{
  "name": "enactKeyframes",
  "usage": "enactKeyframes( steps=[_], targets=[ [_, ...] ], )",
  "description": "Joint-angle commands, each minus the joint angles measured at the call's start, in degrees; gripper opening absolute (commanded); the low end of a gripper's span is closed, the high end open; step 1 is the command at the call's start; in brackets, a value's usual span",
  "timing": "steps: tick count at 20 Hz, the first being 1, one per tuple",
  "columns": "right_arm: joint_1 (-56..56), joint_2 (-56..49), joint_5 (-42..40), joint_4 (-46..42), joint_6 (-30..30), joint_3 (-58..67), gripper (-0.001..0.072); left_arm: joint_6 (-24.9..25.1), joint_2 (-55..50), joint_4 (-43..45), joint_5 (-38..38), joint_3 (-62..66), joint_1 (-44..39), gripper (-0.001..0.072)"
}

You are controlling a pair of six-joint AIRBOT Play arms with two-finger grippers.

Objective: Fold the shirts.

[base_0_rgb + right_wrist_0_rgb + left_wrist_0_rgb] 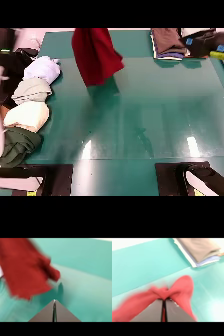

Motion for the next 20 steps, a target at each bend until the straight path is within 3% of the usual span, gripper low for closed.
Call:
enactKeyframes(
  steps=[1, 6, 7, 8, 9, 11, 14, 17, 20],
  targets=[
    [-0.02, 0.02, 0.02, -0.26, 0.02, 5.42, 0.0016, 1.14, 7.82, 0.17, -11.02, 0.42, -1.95, 0.0022],
    [0.0, 0.02, 0.2, -0.24, 0.04, 10.75, 0.0016, 1.2, 7.65, -0.35, -10.54, -9.92, -14.6, 0.0024],
    [0.0, 0.02, 0.22, -0.22, 0.02, 11.34, 0.0016, 1.95, 7.19, -1.46, -8.96, -12.68, -17.53, 0.0064],
    [0.0, 0.02, 0.37, -0.24, 0.02, 11.89, 0.0016, 4.5, 6.88, -2.32, -6.73, -14.97, -19.76, 0.0357],
    [0.0, 0.04, 0.5, -0.24, 0.02, 12.13, 0.0016, 6.16, 6.71, -2.05, -4.72, -16.39, -21.07, 0.0605],
    [0.0, 0.04, 0.87, -0.2, 0.02, 12.48, 0.0016, 6.05, 6.91, 2.43, -4.22, -16.35, -19.87, 0.0607],
    [0.0, 0.02, 2.82, -0.2, 0.02, 12.46, 0.0016, 0.63, 6.71, 10.16, -7.65, -16.28, -9.7, 0.0607],
    [0.04, 0.0, 4.42, -0.2, 0.02, 12.46, 0.0017, -3.93, 6.43, 5.77, -8.02, -24.44, 3.15, 0.0607],
    [0.04, -0.02, 4.74, -0.17, 0.04, 12.46, 0.0016, -3.28, 4.31, -2.01, -7.43, -36.79, 10.36, 0.0607]
  ],
)
